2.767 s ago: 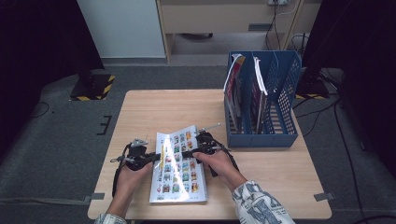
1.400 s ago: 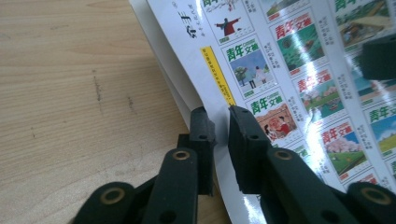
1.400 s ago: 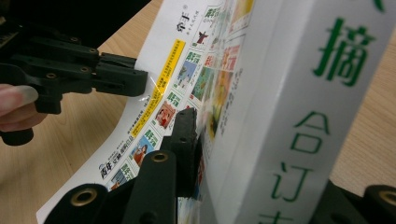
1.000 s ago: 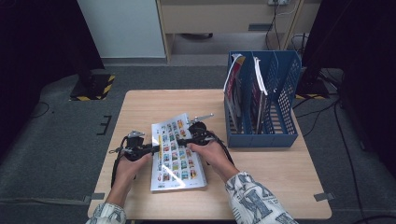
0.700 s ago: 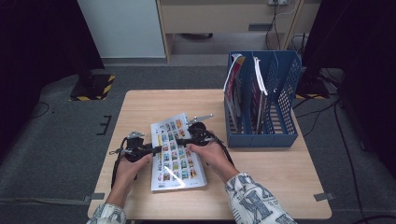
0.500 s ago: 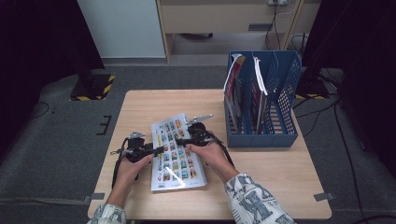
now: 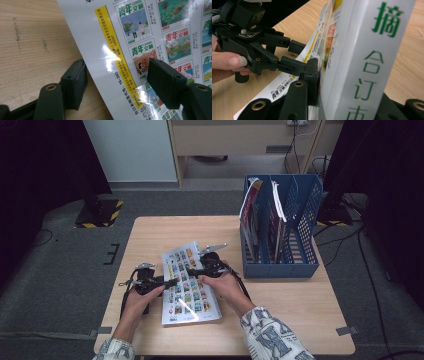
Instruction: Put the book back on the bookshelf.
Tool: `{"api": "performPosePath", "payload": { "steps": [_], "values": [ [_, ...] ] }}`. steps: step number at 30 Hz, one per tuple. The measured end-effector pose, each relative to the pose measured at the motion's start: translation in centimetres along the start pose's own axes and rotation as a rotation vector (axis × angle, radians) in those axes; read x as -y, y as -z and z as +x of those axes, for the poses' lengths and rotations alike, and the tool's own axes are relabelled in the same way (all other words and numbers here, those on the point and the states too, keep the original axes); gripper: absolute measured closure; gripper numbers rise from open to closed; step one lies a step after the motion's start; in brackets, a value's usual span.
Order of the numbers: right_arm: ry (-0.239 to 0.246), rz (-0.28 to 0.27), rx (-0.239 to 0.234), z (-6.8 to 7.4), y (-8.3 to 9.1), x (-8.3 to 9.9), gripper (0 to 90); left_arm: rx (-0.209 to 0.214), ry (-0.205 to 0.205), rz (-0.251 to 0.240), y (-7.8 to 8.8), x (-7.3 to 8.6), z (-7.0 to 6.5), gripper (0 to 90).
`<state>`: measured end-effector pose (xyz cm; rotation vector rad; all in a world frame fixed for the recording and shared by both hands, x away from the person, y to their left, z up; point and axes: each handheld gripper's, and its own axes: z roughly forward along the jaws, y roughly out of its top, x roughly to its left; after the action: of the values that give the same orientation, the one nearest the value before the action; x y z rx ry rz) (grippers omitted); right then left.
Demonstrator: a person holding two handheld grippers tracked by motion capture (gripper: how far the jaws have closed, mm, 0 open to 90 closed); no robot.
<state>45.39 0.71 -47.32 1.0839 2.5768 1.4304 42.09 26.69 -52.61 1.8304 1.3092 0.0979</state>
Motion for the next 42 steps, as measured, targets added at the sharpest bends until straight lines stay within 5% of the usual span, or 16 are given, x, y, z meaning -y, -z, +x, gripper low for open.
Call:
{"api": "performPosePath", "payload": {
  "steps": [5,12,27,42],
  "values": [
    [0.014,0.0,-0.005,0.0,0.0,0.0,71.1,0.005,0.043,0.003,0.4,-0.1,0.5,45.6],
    [0.043,-0.02,-0.002,0.0,0.3,-0.4,71.4,-0.075,0.003,-0.009,1.3,-0.6,0.1,74.4],
    [0.083,-0.075,0.005,-0.3,0.8,-1.0,71.7,-0.109,-0.048,-0.066,2.0,-1.6,-0.5,83.1],
    [0.123,-0.133,0.012,-0.2,1.3,-1.9,71.6,-0.186,-0.121,-0.126,2.9,-2.9,-1.6,84.2]
  ]
}}
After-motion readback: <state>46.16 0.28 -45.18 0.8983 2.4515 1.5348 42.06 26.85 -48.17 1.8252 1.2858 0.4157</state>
